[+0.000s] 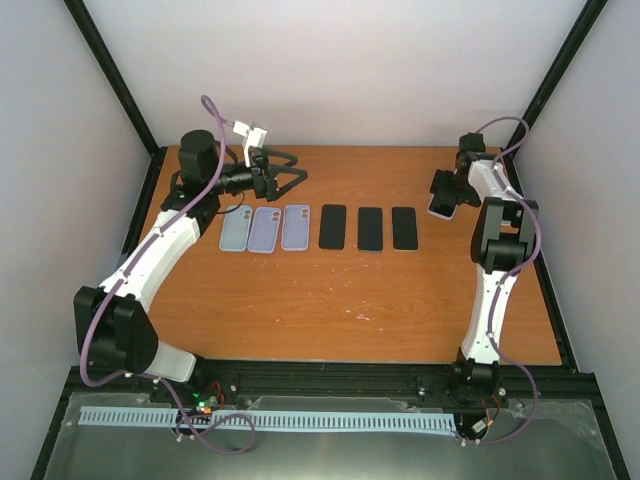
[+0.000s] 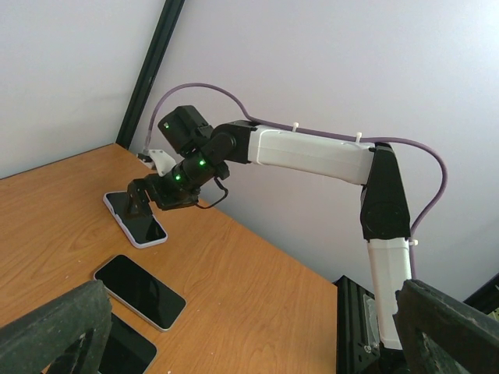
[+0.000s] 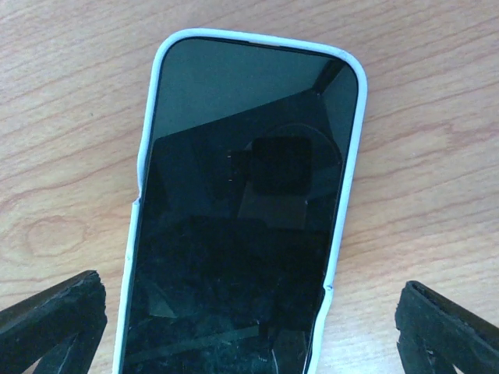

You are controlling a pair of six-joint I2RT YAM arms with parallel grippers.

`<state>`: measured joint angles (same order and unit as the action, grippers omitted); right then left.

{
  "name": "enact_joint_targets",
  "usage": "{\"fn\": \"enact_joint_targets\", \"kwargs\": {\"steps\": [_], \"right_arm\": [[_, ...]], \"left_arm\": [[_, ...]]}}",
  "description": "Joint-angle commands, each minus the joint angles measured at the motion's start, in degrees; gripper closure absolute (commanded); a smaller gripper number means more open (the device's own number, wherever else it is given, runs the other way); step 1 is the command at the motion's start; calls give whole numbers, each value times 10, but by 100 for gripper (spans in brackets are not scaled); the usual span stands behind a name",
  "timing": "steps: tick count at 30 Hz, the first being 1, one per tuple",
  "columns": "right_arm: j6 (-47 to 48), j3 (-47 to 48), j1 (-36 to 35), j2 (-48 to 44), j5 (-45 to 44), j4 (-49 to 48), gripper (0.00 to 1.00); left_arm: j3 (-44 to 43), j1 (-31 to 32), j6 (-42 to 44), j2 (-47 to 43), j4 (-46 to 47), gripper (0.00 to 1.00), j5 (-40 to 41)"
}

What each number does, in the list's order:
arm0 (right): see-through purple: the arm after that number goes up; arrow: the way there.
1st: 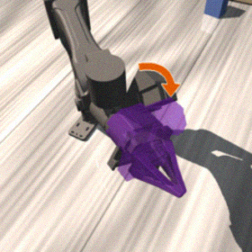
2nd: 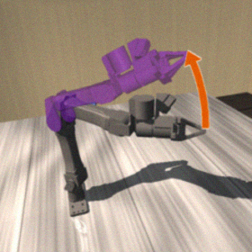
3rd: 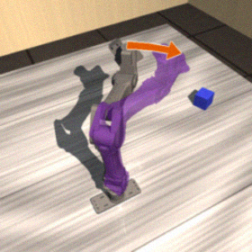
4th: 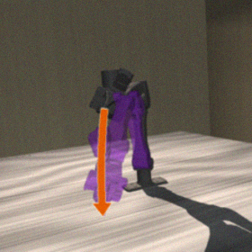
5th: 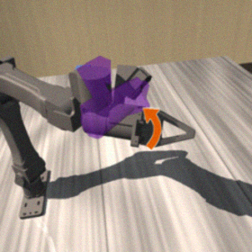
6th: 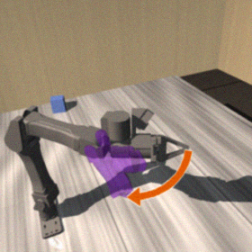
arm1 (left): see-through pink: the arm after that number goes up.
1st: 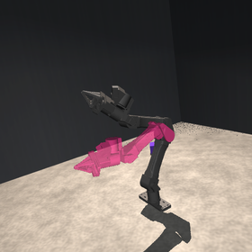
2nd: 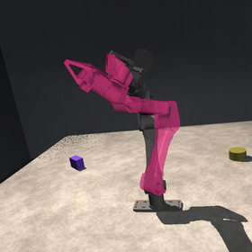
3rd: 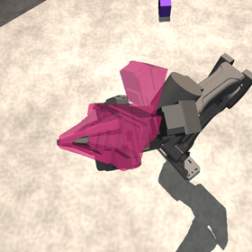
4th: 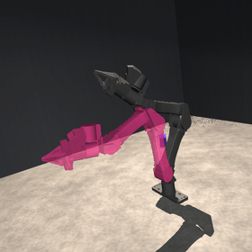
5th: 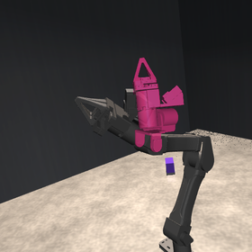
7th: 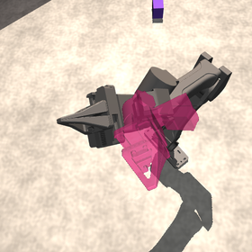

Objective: Take the phone out of the phone case
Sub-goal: Pick up the phone at the center of the board.

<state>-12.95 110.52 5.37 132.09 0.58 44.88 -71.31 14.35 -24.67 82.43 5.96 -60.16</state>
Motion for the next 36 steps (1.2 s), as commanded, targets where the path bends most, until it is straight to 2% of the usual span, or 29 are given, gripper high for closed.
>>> {"fn": "enact_joint_targets", "kwargs": {"steps": [1, 12, 29, 36], "right_arm": [[-4, 20, -3, 18, -17, -21, 0], [0, 26, -6, 53, -19, -26, 0], [-6, 31, -12, 46, 0, -31, 0], [-8, 41, -13, 67, -38, -15, 0]], "left_arm": [[-15, -5, 12, -10, 0, 0, 1], [-8, -6, 14, -16, -1, 0, 2], [0, -6, 7, -19, 9, 0, -5], [0, -6, 5, -18, 13, 0, -6]]}}
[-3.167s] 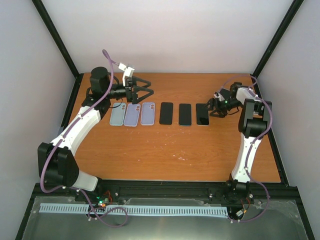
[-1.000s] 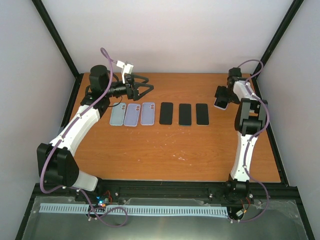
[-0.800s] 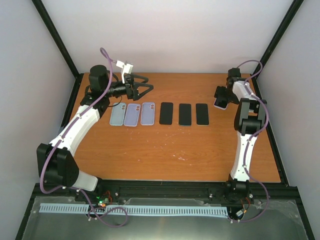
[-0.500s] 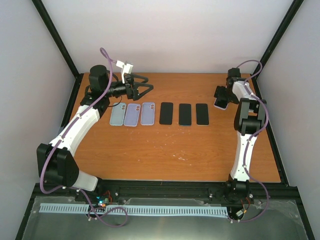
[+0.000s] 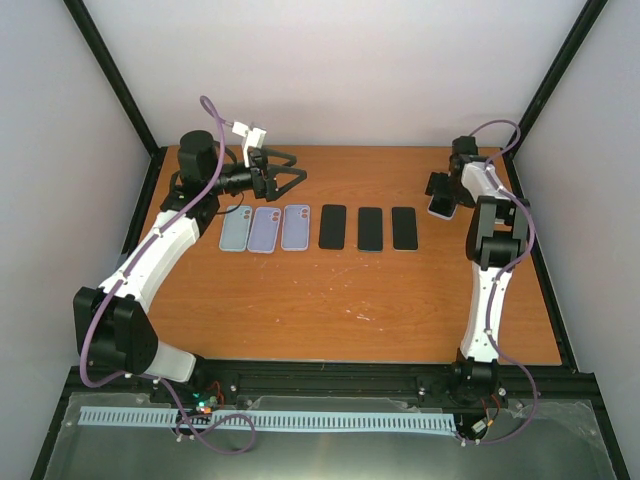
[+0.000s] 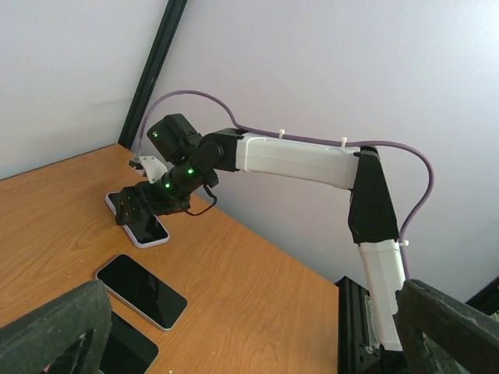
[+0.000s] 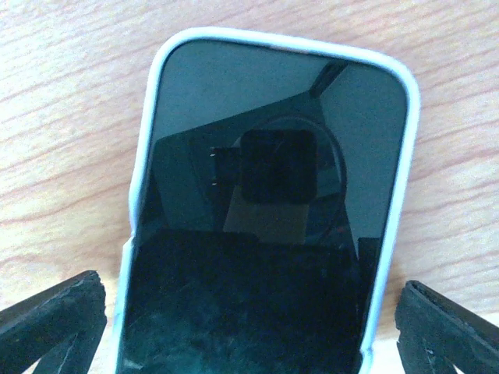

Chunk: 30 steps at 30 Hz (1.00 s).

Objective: Take the phone out of the phone case
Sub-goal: Pick up the phone at the center of the board.

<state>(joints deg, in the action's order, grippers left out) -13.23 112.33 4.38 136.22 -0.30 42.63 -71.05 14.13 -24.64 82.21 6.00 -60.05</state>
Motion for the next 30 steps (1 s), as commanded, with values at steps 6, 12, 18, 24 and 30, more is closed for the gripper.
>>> {"fn": "enact_joint_targets", "kwargs": {"steps": [6, 12, 18, 24, 30], "right_arm": [[-1, 28, -3, 49, -45, 26, 0], [12, 25, -4, 49, -99, 41, 11], [32, -2, 1, 31, -89, 50, 21], [120, -81, 5, -42, -25, 11, 29], [208, -136, 16, -113, 31, -5, 35]], "left_arm": [[-3, -4, 5, -15, 12, 0, -5], [-4, -5, 6, -15, 11, 0, 0], [-5, -5, 3, -16, 12, 0, 0], [2, -5, 6, -23, 8, 0, 1], [5, -5, 16, -26, -4, 0, 2]]}}
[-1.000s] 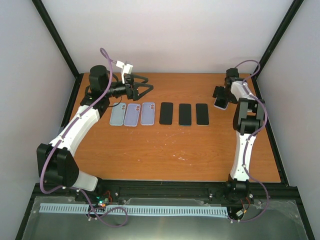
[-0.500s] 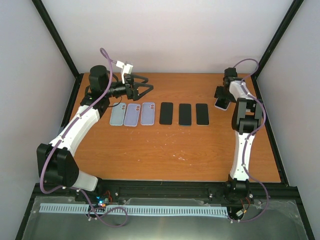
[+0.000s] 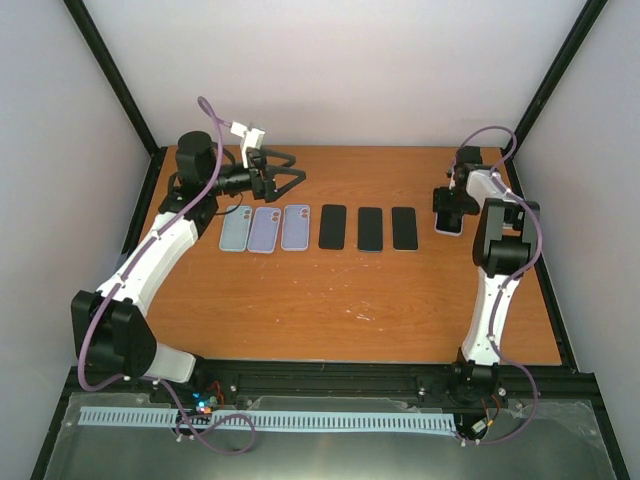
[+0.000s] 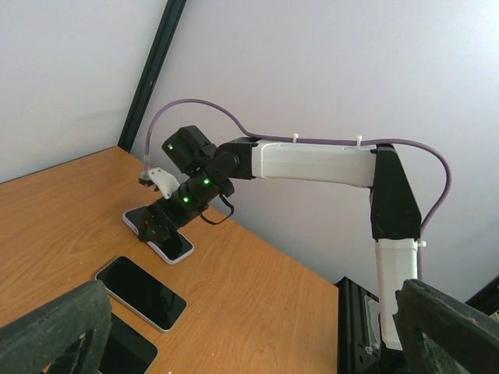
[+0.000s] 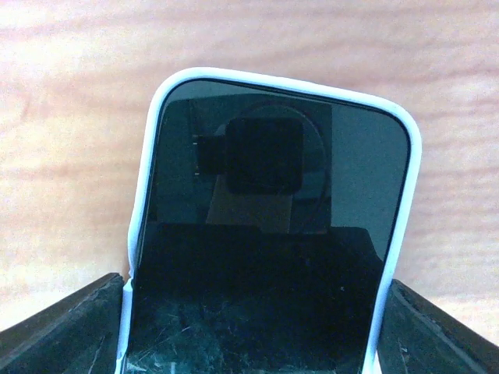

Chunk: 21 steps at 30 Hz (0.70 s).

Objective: Take the phone out of the phone case
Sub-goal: Pick up the phone at the center of the board.

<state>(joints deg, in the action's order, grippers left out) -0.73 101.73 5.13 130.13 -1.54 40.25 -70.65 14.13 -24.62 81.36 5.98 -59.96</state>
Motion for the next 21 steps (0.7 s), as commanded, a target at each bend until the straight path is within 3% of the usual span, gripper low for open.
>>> {"fn": "enact_joint_targets", "kwargs": {"steps": [1, 12, 21], "right_arm": [[96, -39, 11, -63, 56, 17, 36], [244, -156, 13, -184, 120, -4, 43], [383, -282, -1, -336, 260, -10, 45]], "left_arm": [[2, -5, 20, -19, -8, 0, 2], [9, -9, 48, -31, -33, 0, 12], [29, -17, 61, -37, -59, 0, 13]]}}
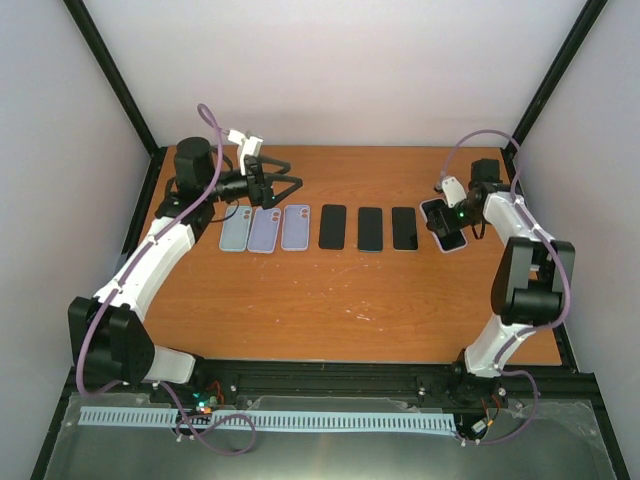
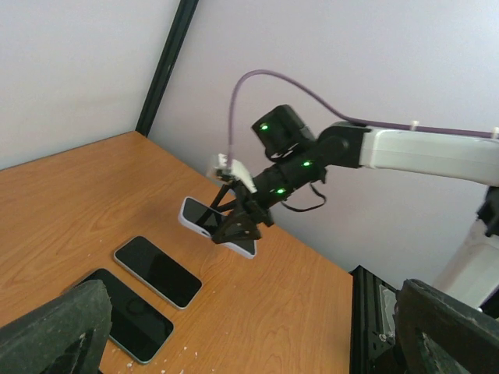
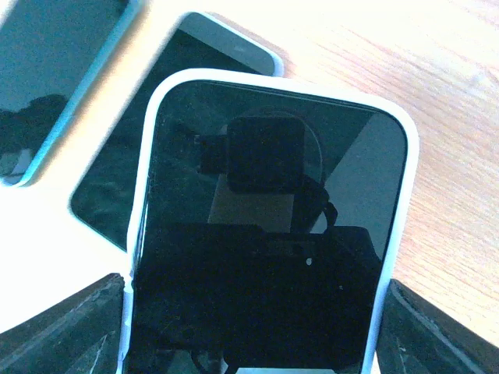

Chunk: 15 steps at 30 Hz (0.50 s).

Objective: Take the phone out of the phone case
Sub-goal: Pick up the phone at the center of the board.

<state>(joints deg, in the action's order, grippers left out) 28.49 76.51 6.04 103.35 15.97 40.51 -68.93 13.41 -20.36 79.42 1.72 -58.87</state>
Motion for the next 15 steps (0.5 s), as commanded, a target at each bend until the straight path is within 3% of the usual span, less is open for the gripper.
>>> {"fn": "enact_joint_targets", "kwargs": {"steps": [1, 7, 15], "right_arm": [[108, -37, -17, -85, 97, -9, 45], [208, -89, -79, -188, 130, 9, 47], [353, -170, -225, -331, 78, 29, 47]], "left_arm": [[23, -11, 15, -21, -10, 0, 1], [51, -29, 25, -32, -28, 0, -10], [57, -37, 86, -14, -125, 0, -70]]}}
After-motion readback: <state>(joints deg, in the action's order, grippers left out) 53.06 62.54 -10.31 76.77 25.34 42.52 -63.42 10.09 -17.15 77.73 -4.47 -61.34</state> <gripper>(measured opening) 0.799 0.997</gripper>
